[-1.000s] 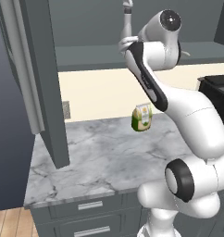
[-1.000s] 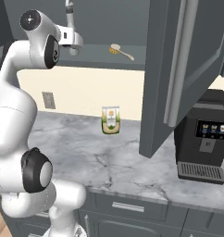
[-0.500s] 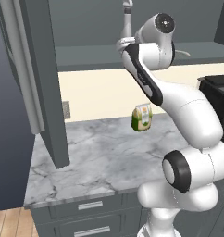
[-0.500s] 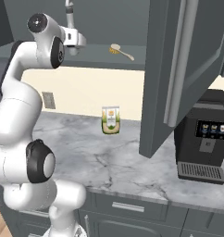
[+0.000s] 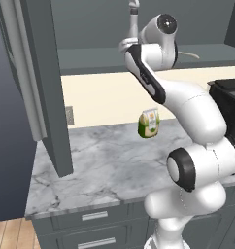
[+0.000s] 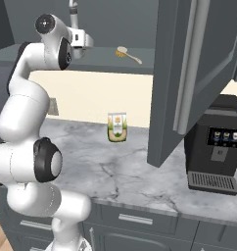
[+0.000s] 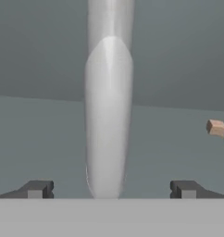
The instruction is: Pick the spray and dish brush from the cabinet and place them on the counter.
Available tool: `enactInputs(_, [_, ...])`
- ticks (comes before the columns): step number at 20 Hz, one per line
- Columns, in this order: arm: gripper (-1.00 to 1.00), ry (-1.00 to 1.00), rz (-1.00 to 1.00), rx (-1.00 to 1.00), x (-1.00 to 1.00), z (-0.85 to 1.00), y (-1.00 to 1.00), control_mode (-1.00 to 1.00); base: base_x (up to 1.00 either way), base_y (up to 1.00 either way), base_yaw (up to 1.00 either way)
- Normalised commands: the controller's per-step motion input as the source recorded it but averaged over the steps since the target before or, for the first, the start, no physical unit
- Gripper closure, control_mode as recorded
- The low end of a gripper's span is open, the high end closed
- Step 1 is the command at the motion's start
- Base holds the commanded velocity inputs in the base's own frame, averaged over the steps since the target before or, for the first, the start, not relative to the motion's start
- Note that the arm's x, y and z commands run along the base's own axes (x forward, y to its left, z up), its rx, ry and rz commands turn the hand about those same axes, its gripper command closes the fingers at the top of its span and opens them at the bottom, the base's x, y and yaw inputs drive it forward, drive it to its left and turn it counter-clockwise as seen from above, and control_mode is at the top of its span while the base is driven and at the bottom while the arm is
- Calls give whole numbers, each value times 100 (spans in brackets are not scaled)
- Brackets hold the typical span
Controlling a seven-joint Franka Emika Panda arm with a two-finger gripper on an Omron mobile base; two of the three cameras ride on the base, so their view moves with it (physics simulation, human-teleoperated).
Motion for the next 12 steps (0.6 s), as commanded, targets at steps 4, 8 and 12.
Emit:
enactInputs(4, [-100, 0, 0, 0, 31, -1, 3, -100, 0, 0, 0])
enactInputs(8, [-100, 0, 0, 0, 28, -1, 4, -100, 0, 0, 0])
enactInputs(12, [-100, 0, 0, 0, 24, -2, 5, -100, 0, 0, 0])
